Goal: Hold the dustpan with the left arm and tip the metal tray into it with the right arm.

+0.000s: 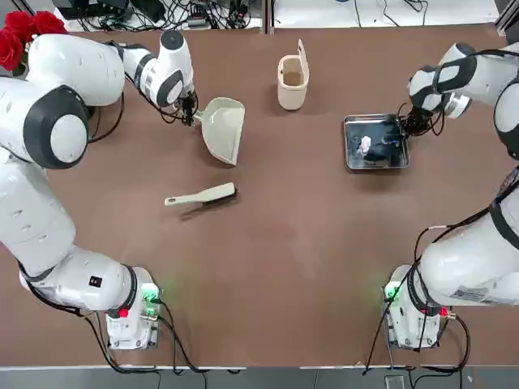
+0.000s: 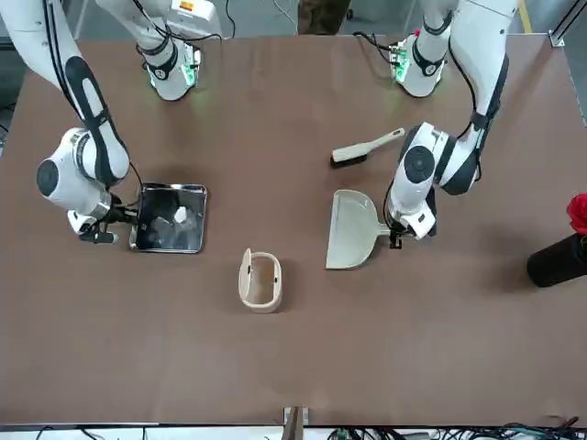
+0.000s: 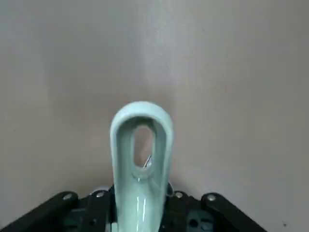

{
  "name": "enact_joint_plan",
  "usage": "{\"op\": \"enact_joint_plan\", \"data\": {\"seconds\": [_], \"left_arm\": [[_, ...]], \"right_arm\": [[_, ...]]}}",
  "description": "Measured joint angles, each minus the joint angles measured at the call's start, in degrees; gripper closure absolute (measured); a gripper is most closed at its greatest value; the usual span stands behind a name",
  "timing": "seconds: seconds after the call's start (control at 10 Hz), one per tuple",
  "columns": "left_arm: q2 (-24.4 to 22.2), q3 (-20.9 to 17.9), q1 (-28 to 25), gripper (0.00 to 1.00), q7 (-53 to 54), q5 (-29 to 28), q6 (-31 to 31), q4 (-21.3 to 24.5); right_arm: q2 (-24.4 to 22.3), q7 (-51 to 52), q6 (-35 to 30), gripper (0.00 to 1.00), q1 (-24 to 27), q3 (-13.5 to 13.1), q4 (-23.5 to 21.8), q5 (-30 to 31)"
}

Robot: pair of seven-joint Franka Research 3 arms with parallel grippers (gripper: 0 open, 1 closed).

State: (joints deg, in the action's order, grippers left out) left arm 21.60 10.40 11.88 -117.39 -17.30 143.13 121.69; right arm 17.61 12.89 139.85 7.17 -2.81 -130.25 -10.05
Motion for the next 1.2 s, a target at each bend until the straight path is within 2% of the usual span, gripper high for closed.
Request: {"op": "enact_joint_plan", "data": {"seconds": [0.1, 0.3, 0.4, 0.8, 1.0, 1.2], "left_arm": [[0.2, 0.0, 0.0, 0.59, 0.0, 0.0, 0.0, 0.0], [0.3, 0.0, 0.0, 0.62, 0.0, 0.0, 0.0, 0.0], [0.3, 0.0, 0.1, 0.67, 0.0, -0.1, 0.0, 0.0], [0.3, -0.1, -0.2, 0.67, 0.0, -0.1, 0.0, -1.3], [0.2, 1.6, -0.1, 0.67, -1.5, 0.2, -6.0, -7.7], [0.1, 6.4, 0.8, 0.67, -7.2, 0.5, -11.5, -13.2]], "right_arm": [[-1.6, 0.1, -3.2, 0.94, 0.0, 0.1, 1.2, -0.5], [-4.5, 1.1, -10.0, 0.95, 0.0, 0.1, 3.8, -2.7], [-5.2, 1.3, -14.0, 0.95, 0.0, 0.1, 5.9, -3.2], [-5.4, 2.5, -23.5, 0.95, 0.1, 0.0, 13.2, -3.7], [-5.4, 2.7, -27.3, 0.95, 0.1, 0.0, 16.2, -4.2], [-5.4, 3.0, -31.3, 0.95, 0.1, 0.0, 18.8, -4.3]]}}
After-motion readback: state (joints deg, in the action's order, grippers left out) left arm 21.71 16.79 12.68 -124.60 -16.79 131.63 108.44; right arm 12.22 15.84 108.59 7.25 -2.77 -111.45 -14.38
